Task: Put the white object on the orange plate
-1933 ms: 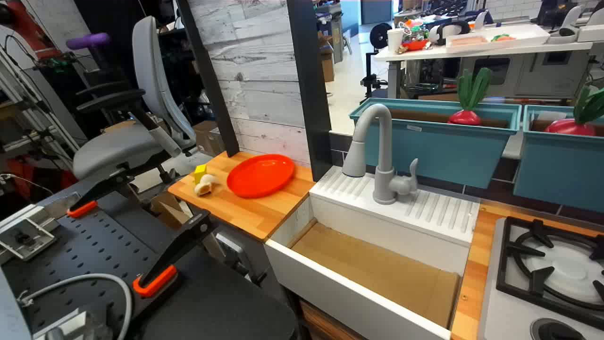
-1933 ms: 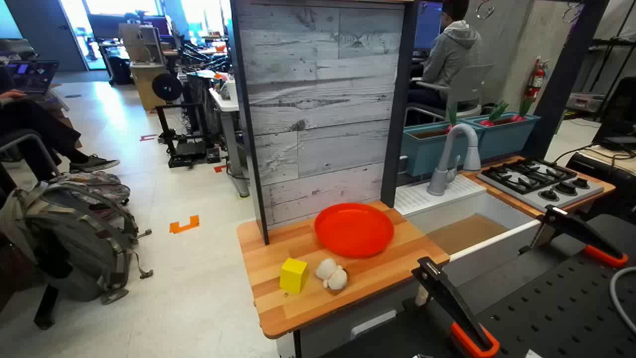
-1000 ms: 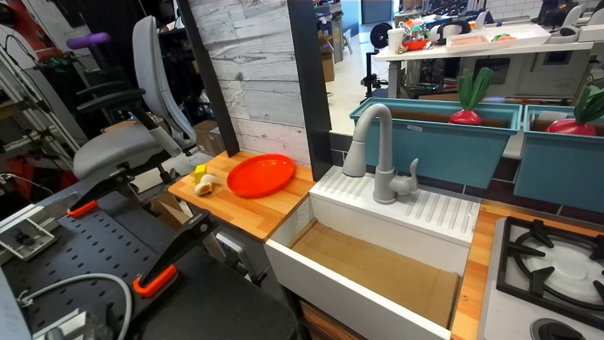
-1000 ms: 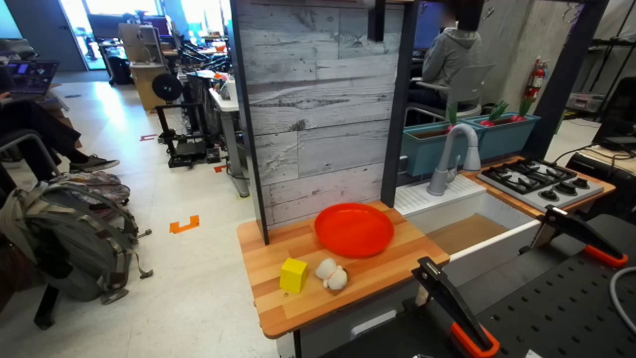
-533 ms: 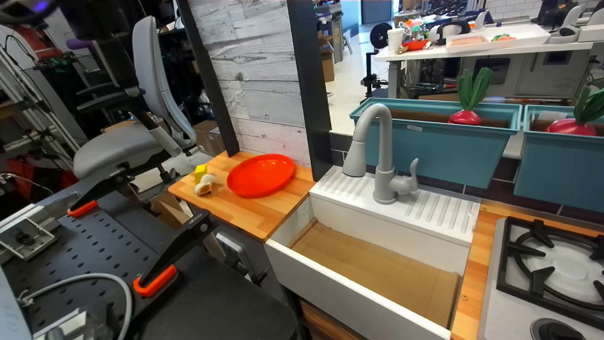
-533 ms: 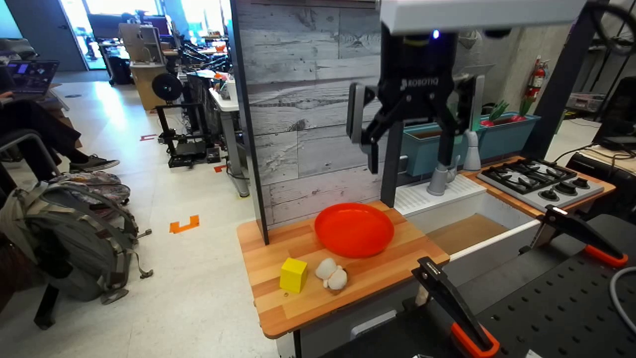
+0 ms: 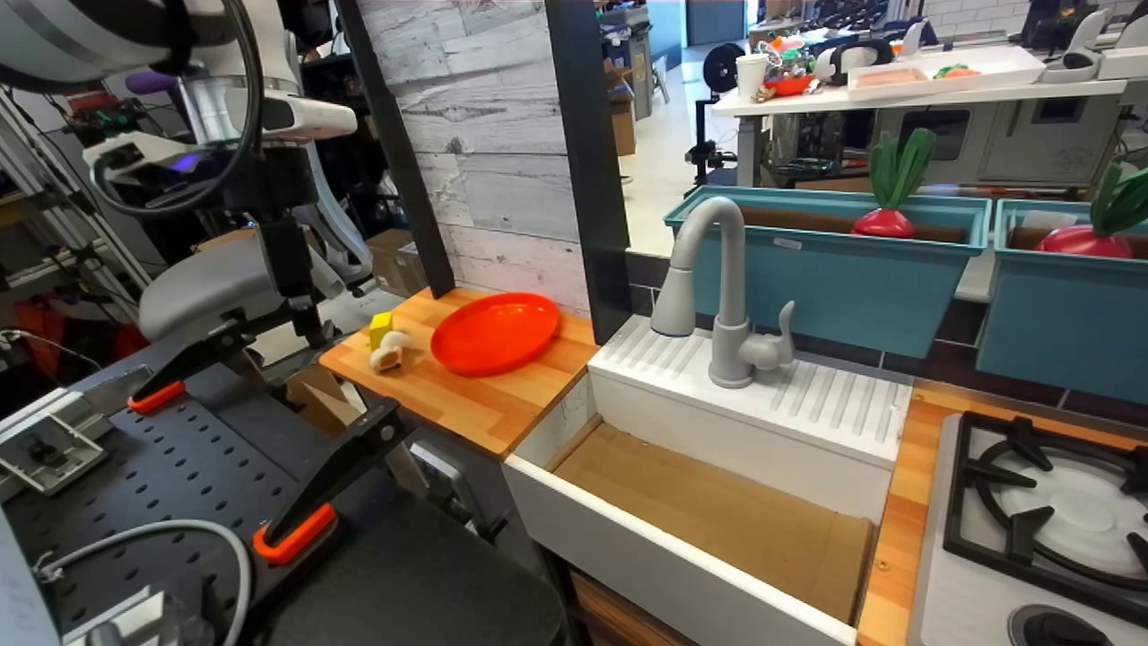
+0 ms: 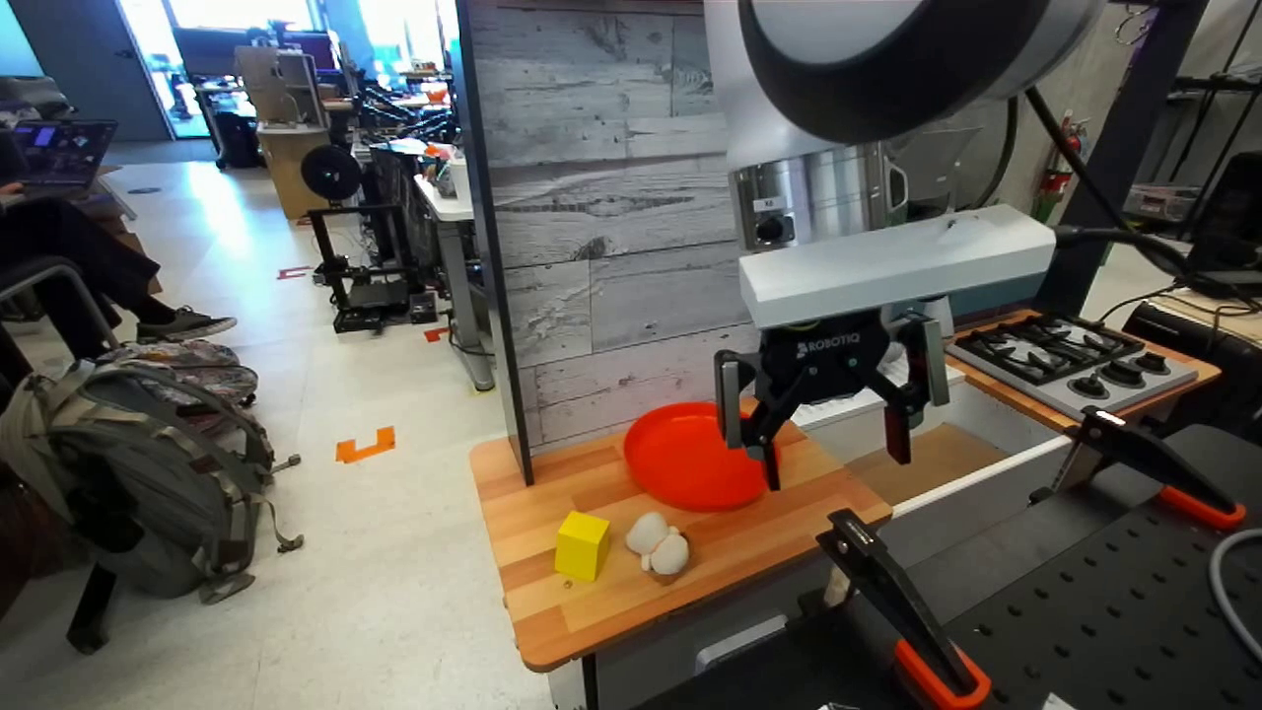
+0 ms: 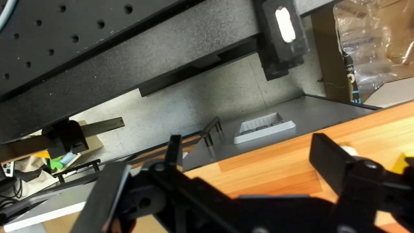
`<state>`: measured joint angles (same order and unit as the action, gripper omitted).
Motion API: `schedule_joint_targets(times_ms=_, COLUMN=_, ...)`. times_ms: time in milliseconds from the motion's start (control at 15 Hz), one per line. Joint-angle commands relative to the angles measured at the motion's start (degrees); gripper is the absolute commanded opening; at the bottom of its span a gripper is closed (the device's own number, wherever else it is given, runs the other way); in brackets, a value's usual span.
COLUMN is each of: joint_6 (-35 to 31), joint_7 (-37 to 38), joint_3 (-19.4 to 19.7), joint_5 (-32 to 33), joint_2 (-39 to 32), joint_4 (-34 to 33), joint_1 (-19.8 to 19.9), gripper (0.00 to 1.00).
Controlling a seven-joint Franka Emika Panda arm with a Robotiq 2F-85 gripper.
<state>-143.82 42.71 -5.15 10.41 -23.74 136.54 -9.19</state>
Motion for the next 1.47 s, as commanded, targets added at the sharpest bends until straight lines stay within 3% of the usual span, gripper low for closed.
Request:
schedule_joint_targets(times_ms=0, joint_6=-0.05, joint_7=-1.11, joint_3=2.03, joint_5=-1.51, joint_2=0.39, joint_4=-0.02, joint_1=-2.23, gripper=1.00)
schedule_joint_targets(times_ms=400, joint_6=-5.43, joint_7=0.92, joint_3=4.80, joint_5=0.48, joint_2=-2.59, joint_4=-2.02, joint_1=-4.17, gripper=1.00)
schedule_joint_targets(times_ms=733, joint_6=-11.72, joint_7=-1.72, joint_3=4.44, joint_5=-4.05, joint_2=-10.39, joint_4=-6.96, joint_1=-4.36, gripper=1.00)
schedule_joint_targets(times_ms=1400, joint_6=-13.40, joint_7=-5.20, joint_3=4.44, joint_5=-10.80, joint_2=-23.97, joint_4=-19.12, joint_1=-8.08, gripper=1.00)
